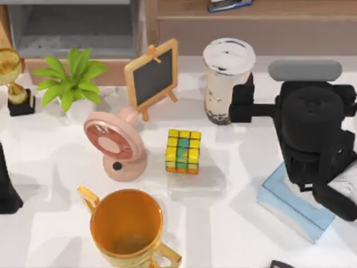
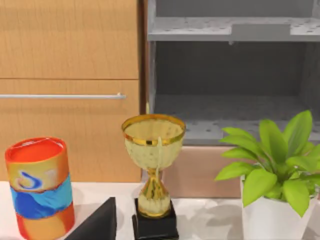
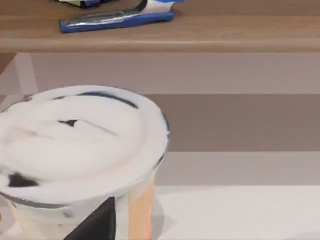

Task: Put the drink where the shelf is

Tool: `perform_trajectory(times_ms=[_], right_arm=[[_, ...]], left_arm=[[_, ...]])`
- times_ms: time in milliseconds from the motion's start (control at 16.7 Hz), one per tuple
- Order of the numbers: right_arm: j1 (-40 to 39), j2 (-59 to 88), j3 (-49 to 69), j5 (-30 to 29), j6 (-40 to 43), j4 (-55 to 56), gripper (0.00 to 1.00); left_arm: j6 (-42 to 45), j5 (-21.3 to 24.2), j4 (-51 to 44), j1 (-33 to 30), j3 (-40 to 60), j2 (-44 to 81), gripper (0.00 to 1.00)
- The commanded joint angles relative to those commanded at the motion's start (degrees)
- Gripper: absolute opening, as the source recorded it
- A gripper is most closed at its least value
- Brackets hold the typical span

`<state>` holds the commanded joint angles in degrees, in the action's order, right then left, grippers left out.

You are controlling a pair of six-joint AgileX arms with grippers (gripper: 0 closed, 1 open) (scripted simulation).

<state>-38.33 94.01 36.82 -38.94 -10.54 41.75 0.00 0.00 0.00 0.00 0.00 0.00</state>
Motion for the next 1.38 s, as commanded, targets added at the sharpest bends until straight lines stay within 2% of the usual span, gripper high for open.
perform_trajectory(times_ms=[300, 540, 900, 1380], right_arm=[[-6.94, 16.48, 6.91, -7.13, -1.98, 7.81, 1.0], [-8.72, 20.73, 8.66, -8.97, -2.48, 9.79, 1.0], [-8.01, 21.21, 9.32, -8.35, -2.25, 9.68, 1.0], [-0.75, 31.21, 21.94, -1.49, 0.67, 9.27, 1.0]], left_arm=[[0.0, 0.0, 0.0, 0.0, 0.0, 0.0, 1.0], [0.0, 0.0, 0.0, 0.0, 0.0, 0.0, 1.0], [0.0, 0.0, 0.0, 0.0, 0.0, 0.0, 1.0], [0.0, 0.0, 0.0, 0.0, 0.0, 0.0, 1.0]])
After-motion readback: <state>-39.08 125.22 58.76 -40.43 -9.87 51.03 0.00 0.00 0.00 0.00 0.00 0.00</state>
